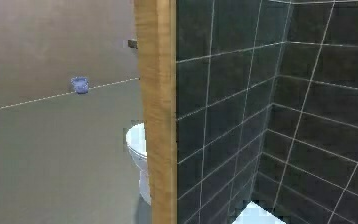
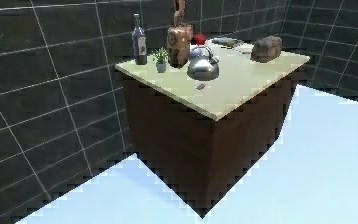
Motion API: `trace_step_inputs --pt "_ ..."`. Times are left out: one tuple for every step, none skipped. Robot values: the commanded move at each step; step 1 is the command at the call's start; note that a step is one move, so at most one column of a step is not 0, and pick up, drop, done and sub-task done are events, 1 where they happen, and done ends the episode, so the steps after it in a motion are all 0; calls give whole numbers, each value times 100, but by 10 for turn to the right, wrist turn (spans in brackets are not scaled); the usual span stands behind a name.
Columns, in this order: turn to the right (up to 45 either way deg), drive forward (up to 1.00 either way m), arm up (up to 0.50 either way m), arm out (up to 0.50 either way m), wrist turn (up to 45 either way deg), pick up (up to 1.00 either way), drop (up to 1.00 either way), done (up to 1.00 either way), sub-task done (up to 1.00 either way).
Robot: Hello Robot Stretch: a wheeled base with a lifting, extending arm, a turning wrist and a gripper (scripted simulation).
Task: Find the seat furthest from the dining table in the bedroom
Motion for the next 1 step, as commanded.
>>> trace_step_inputs --pt "0 20 0 0 0 0 0 0 0"
